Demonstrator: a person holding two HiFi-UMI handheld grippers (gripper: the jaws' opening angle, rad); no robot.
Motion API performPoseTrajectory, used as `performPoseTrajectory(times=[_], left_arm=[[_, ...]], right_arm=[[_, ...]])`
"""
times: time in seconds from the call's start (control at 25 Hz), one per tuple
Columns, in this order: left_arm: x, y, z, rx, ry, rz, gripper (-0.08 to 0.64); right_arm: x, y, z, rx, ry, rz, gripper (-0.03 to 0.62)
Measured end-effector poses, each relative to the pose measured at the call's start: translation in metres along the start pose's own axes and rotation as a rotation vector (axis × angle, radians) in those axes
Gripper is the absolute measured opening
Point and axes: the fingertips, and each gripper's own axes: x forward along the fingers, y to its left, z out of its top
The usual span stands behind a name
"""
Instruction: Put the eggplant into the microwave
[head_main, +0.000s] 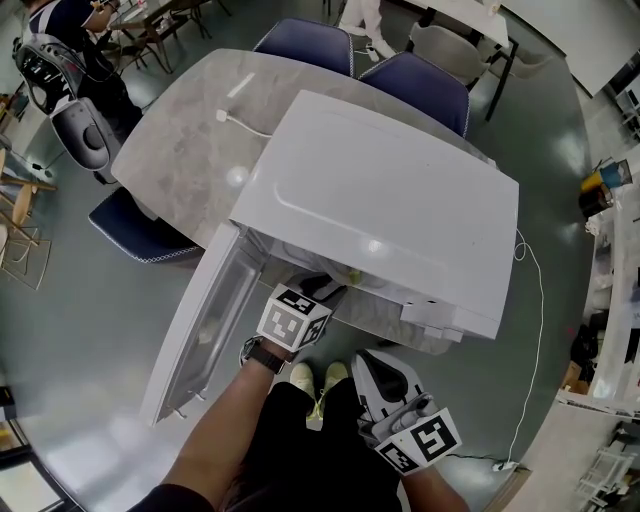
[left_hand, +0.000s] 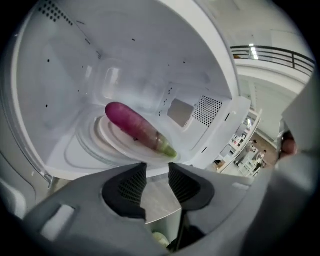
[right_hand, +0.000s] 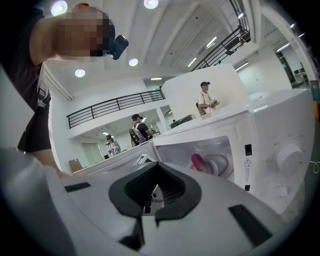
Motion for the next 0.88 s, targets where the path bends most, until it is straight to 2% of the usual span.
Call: performPoseTrajectory(times=[0.16, 0.32, 0.48, 0.56, 0.68, 0.88], left_arm=[[0.0, 0.004, -0.002, -0.023, -0.059, 0.023, 0.133], [-0.001, 0.008, -0.003, -0.033, -0.061, 0.071, 0.117], [0.002, 0.006, -0.003, 0.002, -0.035, 0.074, 0.117], [0.002, 0.009, -0.002, 0.005, -0.044, 0.083, 0.117], [0.002, 0.009, -0.001, -0.033, -0.082, 0.069, 0.117], [-0.001, 0.007, 0.001, -0.04, -0.115, 0.063, 0.117]], right_arm=[[0.0, -0.001, -0.002, 0.001, 0.002, -0.002, 0.002], [0.002, -0.001, -0.004, 0.0, 0.013, 0.003, 0.002], [0.006, -0.003, -0.008, -0.002, 0.02, -0.001, 0.002], [0.012, -0.011, -0.011, -0.021, 0.019, -0.031, 0.002], [0.033, -0.03, -0.015, -0.075, 0.015, -0.095, 0.002], [0.065, -0.054, -0.018, -0.118, 0.012, -0.15, 0.001]])
